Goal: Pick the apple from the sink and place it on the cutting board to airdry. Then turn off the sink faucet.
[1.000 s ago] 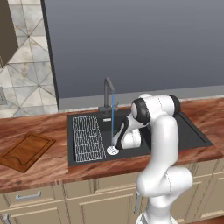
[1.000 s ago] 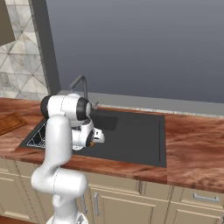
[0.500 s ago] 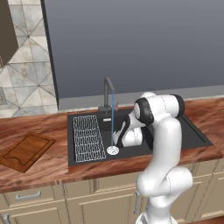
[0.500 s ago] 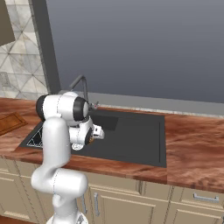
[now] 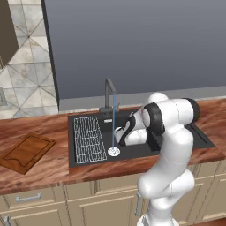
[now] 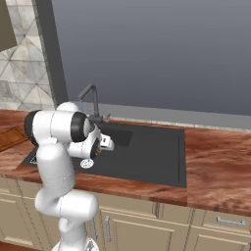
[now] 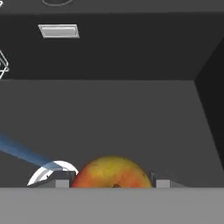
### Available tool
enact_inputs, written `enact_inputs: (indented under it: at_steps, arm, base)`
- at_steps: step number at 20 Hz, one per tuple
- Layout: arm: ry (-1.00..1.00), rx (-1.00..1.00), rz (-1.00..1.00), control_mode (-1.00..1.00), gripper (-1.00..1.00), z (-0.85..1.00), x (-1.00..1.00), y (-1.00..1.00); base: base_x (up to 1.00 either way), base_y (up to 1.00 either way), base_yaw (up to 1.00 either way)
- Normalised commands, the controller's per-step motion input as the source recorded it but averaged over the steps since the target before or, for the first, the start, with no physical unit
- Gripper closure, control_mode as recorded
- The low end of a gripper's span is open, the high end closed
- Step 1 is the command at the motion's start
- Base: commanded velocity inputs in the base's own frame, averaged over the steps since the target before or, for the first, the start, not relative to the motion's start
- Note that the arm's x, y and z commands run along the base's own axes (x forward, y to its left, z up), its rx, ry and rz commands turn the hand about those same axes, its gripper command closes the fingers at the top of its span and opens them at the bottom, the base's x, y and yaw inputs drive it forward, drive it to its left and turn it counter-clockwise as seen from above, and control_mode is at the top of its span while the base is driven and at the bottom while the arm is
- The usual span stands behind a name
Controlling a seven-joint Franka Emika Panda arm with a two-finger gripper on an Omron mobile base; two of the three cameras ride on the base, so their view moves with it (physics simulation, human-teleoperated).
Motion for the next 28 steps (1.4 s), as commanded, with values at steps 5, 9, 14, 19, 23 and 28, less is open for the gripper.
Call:
enact_inputs:
  at_steps: [5,9,14,19,23,28]
  arm:
    - [0.00,0.05,0.00,-1.00,1.00,0.72,-0.30,-0.28]
    - [0.00,0.05,0.00,-1.00,1.00,0.72,-0.39,-0.40]
    - [0.00,0.05,0.00,-1.00,1.00,0.77,-0.34,-0.35]
    - [0.03,0.04,0.00,-1.00,1.00,0.87,-0.35,-0.20]
    - [0.04,0.02,0.00,-1.00,1.00,0.93,-0.39,-0.15]
    - [0.01,0.01,0.00,-1.00,1.00,0.65,-0.66,-0.04]
  base:
    - [0.00,0.00,0.00]
    - [0.00,0.00,0.00]
    - [0.00,0.00,0.00]
    - [0.00,0.00,0.00]
    - [0.00,0.00,0.00]
    - [0.00,0.00,0.00]
